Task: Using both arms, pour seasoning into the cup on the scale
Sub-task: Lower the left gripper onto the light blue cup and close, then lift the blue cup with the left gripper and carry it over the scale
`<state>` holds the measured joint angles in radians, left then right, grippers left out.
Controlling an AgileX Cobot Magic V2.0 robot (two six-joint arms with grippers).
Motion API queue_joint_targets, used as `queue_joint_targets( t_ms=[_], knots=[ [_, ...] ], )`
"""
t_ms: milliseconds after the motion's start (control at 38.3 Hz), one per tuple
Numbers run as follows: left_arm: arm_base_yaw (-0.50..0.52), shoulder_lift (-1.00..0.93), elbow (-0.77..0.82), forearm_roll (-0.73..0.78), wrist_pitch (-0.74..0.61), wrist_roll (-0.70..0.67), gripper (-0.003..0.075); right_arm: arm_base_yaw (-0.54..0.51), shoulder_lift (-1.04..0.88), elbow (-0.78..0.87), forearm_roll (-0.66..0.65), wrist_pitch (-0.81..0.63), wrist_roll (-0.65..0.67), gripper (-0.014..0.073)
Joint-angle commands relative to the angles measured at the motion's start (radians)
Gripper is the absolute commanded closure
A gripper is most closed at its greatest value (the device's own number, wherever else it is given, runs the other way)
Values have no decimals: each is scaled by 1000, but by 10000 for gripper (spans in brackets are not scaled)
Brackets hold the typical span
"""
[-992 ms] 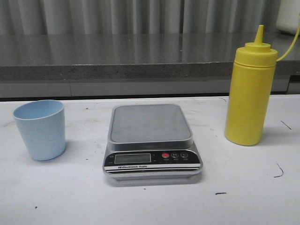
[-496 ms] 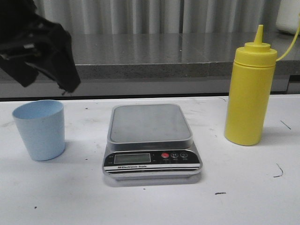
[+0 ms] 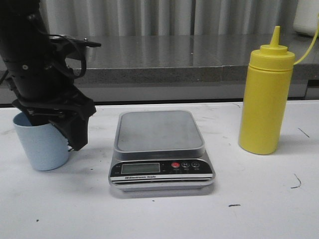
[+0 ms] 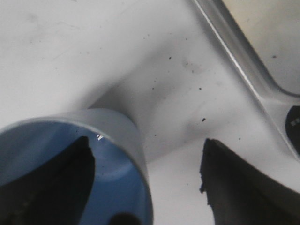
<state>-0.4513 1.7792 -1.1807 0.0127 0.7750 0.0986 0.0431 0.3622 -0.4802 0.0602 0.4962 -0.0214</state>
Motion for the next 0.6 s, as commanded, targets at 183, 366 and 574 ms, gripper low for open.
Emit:
queue_joint_targets(
  t_ms=[183,366,574],
  knots=[
    [-6,-41,-39,14,25,-4,694,0,15,-27,-1,-72,-3,-48],
    [-6,-41,-87,32,108,-2,740,0,15,-27,-1,-72,-3,-48],
    [-44,-41,-276,26,302,-2,740,0,15,-27,-1,-72,-3,-48]
  ],
)
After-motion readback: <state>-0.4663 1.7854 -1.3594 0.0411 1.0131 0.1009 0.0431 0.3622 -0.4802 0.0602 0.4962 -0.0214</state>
